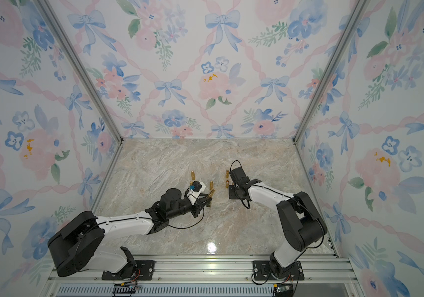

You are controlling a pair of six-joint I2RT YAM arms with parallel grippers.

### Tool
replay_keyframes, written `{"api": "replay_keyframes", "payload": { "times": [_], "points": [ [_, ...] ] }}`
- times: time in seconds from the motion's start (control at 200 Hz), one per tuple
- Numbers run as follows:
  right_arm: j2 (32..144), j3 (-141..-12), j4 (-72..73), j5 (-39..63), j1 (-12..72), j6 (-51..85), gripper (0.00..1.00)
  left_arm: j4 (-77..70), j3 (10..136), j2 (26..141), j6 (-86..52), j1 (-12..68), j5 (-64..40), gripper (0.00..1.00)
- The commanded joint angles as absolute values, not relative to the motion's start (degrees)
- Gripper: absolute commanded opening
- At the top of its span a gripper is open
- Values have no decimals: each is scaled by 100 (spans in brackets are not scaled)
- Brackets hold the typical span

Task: Open the lipstick cap
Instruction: Place the cover at the center of the board.

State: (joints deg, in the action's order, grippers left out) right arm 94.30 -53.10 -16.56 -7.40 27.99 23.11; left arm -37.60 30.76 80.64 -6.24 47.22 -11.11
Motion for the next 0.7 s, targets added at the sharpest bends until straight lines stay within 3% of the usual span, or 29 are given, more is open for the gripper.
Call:
{"api": "replay_keyframes", "payload": {
  "times": [0.0,0.28,0.695],
  "points": [
    [9650,-5350,-1532,-899,2863,2299,19,-3806,3196,7970,-626,4738,-1034,0],
    [9732,-5251,-1485,-973,2913,2275,19,-3806,3190,7957,-604,4737,-1002,0],
    [9510,-5266,-1632,-1012,2944,2264,33,-3809,3226,7976,-601,4734,-993,0]
  ]
}}
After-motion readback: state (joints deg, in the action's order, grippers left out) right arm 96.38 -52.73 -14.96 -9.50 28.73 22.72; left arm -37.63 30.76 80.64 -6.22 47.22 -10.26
